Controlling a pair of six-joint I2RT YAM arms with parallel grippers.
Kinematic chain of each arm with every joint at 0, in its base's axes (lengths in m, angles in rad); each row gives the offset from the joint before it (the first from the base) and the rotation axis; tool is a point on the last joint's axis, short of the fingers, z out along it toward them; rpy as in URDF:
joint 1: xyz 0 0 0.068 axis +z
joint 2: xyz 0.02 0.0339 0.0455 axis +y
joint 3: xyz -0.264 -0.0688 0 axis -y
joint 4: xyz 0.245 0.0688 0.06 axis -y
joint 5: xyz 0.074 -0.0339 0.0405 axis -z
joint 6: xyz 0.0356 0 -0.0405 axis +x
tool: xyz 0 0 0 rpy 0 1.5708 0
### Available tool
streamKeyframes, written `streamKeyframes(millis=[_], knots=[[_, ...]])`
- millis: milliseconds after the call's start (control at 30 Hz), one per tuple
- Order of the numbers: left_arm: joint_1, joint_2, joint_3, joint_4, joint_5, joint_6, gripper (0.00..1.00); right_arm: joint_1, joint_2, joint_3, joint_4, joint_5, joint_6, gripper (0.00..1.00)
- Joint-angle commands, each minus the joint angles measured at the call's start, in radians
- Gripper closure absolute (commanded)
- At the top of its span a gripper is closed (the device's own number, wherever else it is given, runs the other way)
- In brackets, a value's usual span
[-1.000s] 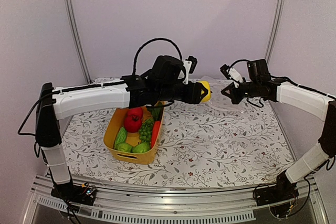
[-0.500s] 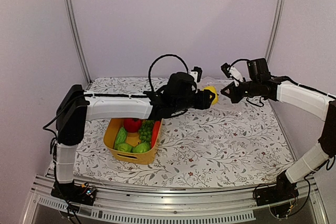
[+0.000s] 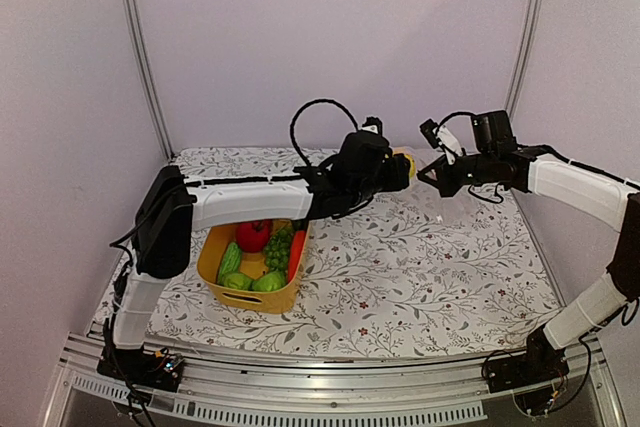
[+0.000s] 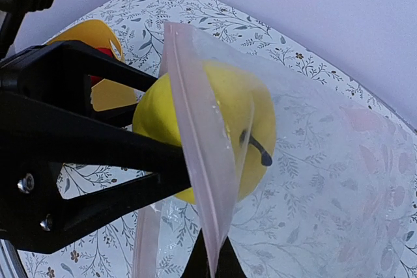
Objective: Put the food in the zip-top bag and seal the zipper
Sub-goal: Place the fake fruit in the zipper food storage bag.
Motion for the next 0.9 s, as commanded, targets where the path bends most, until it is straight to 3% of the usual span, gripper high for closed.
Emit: streamKeyframes(millis=[0,33,100,133,500,867], knots=[[0.001,0.05,0.079,-0.102,-0.054,-0.03,0.3,0.004,-0.032,0.025,-0.019,-0.017,0.018,1.0],[0.002,0.054,0.093,-0.105,-0.052,-0.027,0.27,0.005,-0.033,0.026,-0.018,-0.015,0.019,1.0],[0.001,0.052,0.095,-0.093,-0.036,-0.016,0.05,0.004,-0.032,0.026,-0.017,-0.008,0.022,1.0],[0.001,0.048,0.093,-0.086,-0.031,-0.005,0.01,0.004,-0.032,0.026,-0.016,-0.002,0.023,1.0],[-0.043,-0.129,-0.05,0.069,-0.036,0.148,0.0,0.001,-0.022,0.016,0.011,0.123,0.012,1.0],[-0.053,-0.42,-0.359,0.021,-0.164,0.315,0.0,0.002,-0.047,-0.011,0.037,0.176,-0.042,1.0]])
